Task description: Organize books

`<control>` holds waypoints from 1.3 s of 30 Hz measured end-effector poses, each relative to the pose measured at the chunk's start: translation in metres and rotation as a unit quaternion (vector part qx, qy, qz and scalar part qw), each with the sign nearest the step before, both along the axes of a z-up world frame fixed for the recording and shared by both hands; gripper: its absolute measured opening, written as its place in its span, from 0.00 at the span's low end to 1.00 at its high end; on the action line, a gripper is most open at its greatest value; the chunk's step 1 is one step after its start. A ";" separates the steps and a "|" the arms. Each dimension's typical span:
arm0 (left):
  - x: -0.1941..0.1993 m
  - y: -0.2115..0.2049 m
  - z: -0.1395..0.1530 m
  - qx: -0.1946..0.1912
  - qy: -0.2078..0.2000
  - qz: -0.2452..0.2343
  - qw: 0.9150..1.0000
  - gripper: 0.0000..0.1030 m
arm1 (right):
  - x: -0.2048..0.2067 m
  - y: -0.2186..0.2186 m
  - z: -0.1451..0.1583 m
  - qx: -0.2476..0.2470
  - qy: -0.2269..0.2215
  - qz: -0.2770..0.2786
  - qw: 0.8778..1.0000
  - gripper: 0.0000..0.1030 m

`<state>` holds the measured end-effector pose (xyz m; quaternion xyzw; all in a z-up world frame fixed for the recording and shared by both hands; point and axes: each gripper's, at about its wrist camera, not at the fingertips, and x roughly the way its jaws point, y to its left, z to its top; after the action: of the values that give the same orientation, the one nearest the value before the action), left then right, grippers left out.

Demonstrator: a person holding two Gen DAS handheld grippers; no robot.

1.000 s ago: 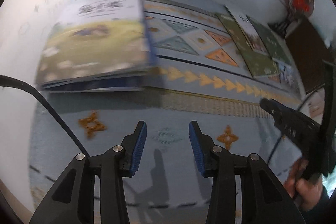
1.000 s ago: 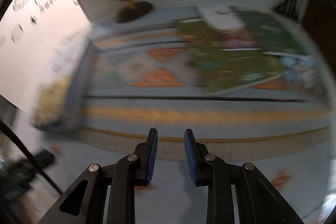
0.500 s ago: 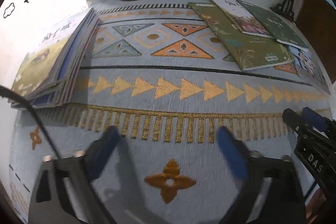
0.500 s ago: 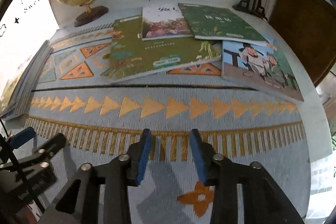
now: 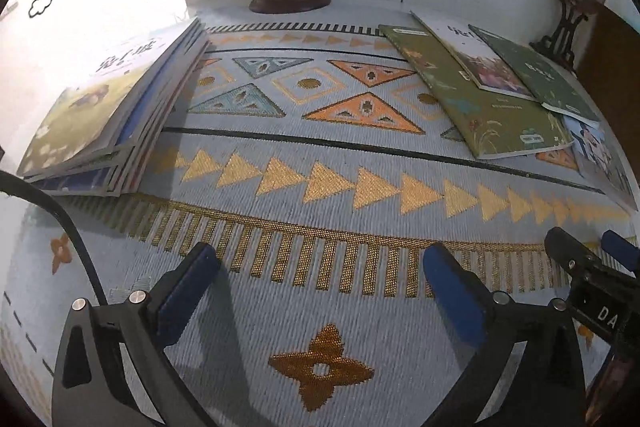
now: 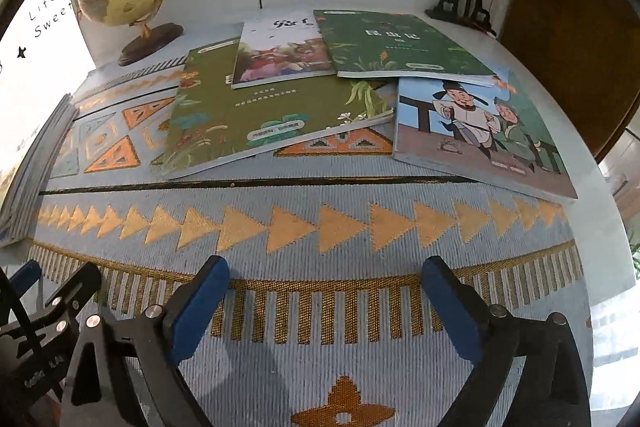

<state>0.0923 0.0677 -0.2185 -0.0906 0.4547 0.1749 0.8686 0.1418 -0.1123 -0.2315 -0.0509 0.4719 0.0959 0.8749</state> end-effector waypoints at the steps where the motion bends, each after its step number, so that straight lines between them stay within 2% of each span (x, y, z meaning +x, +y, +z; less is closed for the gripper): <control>1: -0.001 0.000 0.000 0.000 -0.003 0.000 1.000 1.00 | 0.000 0.000 0.000 -0.001 0.000 0.001 1.000 0.94; 5: -0.002 0.003 -0.001 -0.004 -0.004 0.001 1.000 1.00 | 0.000 0.002 -0.001 -0.001 0.005 0.007 1.000 1.00; 29: -0.001 0.001 -0.002 -0.002 -0.005 0.001 1.000 1.00 | -0.001 0.002 -0.002 -0.006 0.006 0.013 1.000 1.00; 39: -0.001 0.000 -0.002 -0.002 -0.005 0.001 1.000 1.00 | -0.003 0.003 -0.002 -0.005 -0.005 -0.013 1.000 1.00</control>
<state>0.0909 0.0681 -0.2206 -0.0936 0.4506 0.1746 0.8705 0.1385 -0.1098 -0.2340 -0.0496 0.4689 0.0822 0.8780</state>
